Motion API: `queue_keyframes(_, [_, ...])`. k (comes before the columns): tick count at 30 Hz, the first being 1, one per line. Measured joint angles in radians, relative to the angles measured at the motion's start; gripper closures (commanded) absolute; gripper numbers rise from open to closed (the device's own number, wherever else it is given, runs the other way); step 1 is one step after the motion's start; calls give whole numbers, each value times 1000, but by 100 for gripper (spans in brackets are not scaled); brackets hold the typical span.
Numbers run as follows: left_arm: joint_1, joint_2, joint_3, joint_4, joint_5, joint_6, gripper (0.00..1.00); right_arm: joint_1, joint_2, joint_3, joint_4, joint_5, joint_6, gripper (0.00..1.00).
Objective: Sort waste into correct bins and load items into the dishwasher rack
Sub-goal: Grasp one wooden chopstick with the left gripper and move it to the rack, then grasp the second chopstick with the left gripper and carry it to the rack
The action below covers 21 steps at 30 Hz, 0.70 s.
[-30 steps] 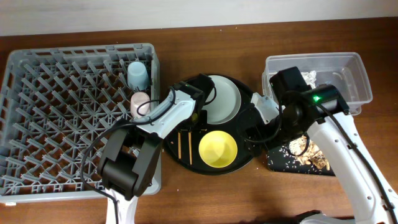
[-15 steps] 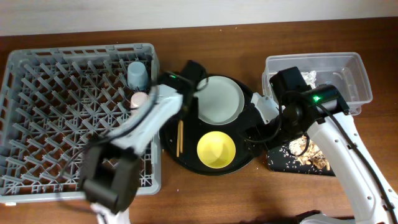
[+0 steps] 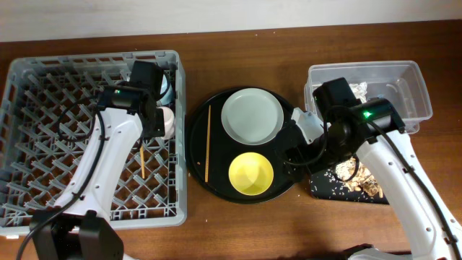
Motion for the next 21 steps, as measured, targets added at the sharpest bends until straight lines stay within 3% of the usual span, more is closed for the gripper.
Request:
queue_keyframes(8, [0, 0, -156, 185, -11, 27, 98, 0, 0, -2, 2, 0, 0, 1])
queue_keyframes(9, [2, 0, -162, 185, -12, 29, 94, 0, 0, -2, 1, 0, -1, 1])
queue_keyframes(10, [6, 0, -166, 189, -17, 29, 75, 0, 0, -2, 2, 0, -1, 1])
queue_keyframes(11, [9, 0, -166, 190, -21, 31, 66, 0, 0, -2, 1, 0, 0, 1])
queue_keyframes(12, [10, 0, -166, 192, -25, 36, 64, 0, 0, -2, 1, 0, 0, 1])
queue_keyframes(21, [10, 0, -161, 166, -16, 43, 68, 0, 0, -2, 1, 0, 0, 1])
